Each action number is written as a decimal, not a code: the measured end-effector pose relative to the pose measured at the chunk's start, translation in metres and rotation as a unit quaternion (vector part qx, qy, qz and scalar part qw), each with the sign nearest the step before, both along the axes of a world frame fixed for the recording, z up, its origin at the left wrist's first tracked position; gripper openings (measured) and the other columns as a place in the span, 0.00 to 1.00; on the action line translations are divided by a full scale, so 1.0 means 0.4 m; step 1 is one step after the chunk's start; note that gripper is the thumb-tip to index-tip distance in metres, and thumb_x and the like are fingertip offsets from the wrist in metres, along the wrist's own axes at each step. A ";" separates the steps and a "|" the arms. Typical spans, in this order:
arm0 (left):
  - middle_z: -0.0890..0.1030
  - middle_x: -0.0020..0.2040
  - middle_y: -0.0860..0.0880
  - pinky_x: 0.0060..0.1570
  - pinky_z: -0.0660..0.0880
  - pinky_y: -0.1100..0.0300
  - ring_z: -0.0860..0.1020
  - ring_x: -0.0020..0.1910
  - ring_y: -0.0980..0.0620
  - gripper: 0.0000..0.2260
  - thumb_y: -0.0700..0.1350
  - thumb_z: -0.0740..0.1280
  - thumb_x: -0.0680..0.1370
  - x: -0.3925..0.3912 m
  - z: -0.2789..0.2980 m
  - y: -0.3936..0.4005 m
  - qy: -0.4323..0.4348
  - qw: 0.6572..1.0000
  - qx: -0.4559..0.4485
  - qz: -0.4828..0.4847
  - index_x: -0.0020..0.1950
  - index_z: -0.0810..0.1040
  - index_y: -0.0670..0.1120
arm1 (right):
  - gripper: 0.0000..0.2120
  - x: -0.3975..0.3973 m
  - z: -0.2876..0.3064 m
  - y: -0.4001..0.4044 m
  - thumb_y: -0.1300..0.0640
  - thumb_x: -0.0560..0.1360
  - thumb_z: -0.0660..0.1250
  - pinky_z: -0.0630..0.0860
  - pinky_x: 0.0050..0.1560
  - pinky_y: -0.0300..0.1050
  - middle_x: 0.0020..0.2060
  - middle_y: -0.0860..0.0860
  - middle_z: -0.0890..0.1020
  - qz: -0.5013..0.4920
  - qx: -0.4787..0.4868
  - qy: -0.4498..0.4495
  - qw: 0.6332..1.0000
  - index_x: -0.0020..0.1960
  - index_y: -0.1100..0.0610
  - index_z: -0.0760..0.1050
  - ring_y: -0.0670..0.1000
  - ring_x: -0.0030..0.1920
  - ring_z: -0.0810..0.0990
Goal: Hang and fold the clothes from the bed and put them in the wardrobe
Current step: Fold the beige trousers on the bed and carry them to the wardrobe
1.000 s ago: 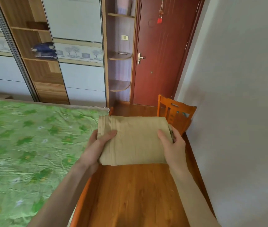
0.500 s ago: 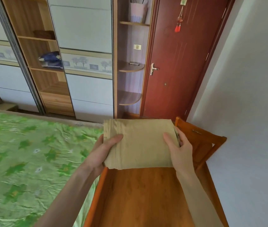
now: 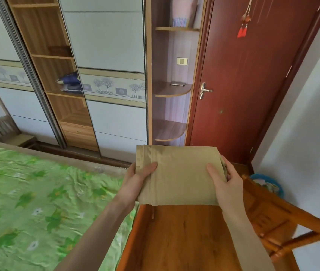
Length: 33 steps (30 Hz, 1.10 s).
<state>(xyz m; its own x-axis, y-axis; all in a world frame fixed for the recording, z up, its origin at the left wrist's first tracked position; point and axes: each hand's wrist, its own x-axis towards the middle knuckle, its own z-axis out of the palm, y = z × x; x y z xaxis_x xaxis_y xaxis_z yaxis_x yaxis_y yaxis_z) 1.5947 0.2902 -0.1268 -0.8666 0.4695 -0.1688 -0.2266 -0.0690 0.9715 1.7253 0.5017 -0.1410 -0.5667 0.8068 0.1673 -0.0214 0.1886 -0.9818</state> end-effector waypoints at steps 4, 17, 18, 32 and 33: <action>0.89 0.53 0.51 0.42 0.83 0.60 0.88 0.50 0.51 0.29 0.58 0.81 0.67 -0.179 0.015 0.133 0.027 0.999 0.000 0.041 0.64 0.81 0.48 | 0.26 -0.184 0.013 0.135 0.42 0.78 0.71 0.73 0.50 0.32 0.56 0.27 0.76 0.019 -0.014 0.019 1.000 0.75 0.37 0.70 0.33 0.57 0.77; 0.88 0.54 0.51 0.42 0.83 0.59 0.87 0.51 0.51 0.32 0.59 0.81 0.66 -0.629 -0.017 0.352 0.022 0.991 0.012 0.130 0.65 0.80 0.48 | 0.25 -0.706 0.040 0.398 0.43 0.79 0.72 0.76 0.60 0.42 0.60 0.33 0.79 0.123 -0.001 0.009 0.992 0.75 0.41 0.72 0.38 0.61 0.78; 0.88 0.54 0.51 0.40 0.82 0.61 0.88 0.50 0.52 0.31 0.59 0.81 0.66 -0.667 -0.021 0.365 0.021 0.990 0.017 0.137 0.65 0.80 0.48 | 0.23 -0.751 0.039 0.413 0.43 0.79 0.72 0.76 0.58 0.41 0.58 0.31 0.80 0.133 0.001 0.009 0.991 0.73 0.38 0.72 0.36 0.59 0.79; 0.88 0.57 0.50 0.52 0.84 0.52 0.87 0.54 0.49 0.28 0.57 0.81 0.71 -1.275 -0.022 0.493 0.029 0.976 0.042 0.210 0.67 0.80 0.48 | 0.17 -1.473 0.088 0.571 0.43 0.79 0.72 0.77 0.47 0.27 0.52 0.28 0.82 0.241 0.027 -0.009 0.970 0.52 0.18 0.73 0.32 0.54 0.80; 0.88 0.57 0.49 0.55 0.83 0.48 0.87 0.55 0.48 0.29 0.57 0.81 0.70 -1.310 -0.021 0.497 0.029 0.975 0.039 0.217 0.67 0.80 0.47 | 0.19 -1.516 0.090 0.578 0.44 0.79 0.73 0.74 0.44 0.23 0.50 0.26 0.81 0.247 0.035 -0.011 0.968 0.50 0.17 0.73 0.30 0.52 0.79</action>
<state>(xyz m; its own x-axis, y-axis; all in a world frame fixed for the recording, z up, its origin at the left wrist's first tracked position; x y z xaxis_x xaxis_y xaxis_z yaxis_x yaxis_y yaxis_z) 1.0707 0.4892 -0.1351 -0.9934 0.0668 -0.0928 -0.1054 -0.2202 0.9697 1.1190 0.7328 -0.1050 -0.8848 0.4231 0.1953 -0.1054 0.2265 -0.9683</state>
